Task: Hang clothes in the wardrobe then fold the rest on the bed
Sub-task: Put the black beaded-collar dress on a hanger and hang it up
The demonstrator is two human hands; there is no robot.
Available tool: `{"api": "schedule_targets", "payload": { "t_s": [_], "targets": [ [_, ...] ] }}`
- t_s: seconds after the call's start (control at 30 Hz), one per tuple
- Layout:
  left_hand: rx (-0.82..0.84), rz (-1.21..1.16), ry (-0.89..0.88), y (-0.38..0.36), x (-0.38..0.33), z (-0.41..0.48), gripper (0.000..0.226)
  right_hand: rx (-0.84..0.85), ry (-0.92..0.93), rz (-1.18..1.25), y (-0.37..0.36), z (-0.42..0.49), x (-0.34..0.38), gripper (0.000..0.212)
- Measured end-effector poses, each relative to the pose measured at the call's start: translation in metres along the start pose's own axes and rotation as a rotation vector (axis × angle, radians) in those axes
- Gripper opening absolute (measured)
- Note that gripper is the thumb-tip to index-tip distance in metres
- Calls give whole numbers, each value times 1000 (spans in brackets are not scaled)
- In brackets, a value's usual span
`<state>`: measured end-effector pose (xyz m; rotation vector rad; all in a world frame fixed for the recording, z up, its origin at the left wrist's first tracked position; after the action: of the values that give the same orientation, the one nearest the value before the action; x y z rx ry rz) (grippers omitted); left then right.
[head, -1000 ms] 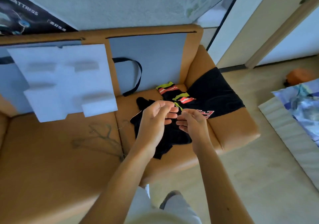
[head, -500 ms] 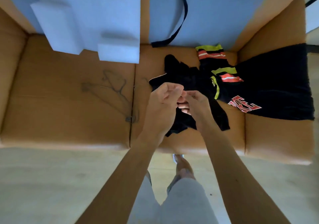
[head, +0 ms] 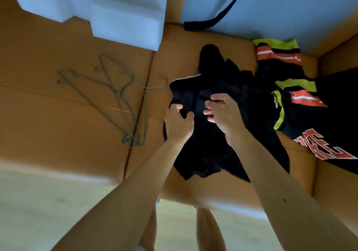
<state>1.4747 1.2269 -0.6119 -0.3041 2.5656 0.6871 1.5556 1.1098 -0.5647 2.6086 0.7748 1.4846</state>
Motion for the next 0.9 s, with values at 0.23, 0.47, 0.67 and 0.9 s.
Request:
{"api": "schedule_targets", "payload": {
  "t_s": [0.23, 0.47, 0.67, 0.9],
  "targets": [
    [-80, 55, -58, -39, 7, 76, 109, 64, 31, -125, 16, 32, -52, 43],
    [165, -154, -314, -43, -29, 14, 57, 173, -75, 126, 25, 31, -47, 74],
    [377, 293, -747, -52, -24, -76, 59, 241, -37, 160, 50, 20, -24, 26],
    [22, -105, -591, -7, -34, -63, 20, 159, -136, 119, 84, -5, -12, 16]
  ]
}}
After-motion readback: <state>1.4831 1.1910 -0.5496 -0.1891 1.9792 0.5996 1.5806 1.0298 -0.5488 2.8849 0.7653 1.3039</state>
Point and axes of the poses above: each hand's wrist, its own z-axis towards the middle knuckle, its own y-axis out of the back of the hand, x = y × z, the point moved 4 cm from there along z, towards the middle knuckle, and after that the axes turned 12 degrees about y, right-handed, at the moved point
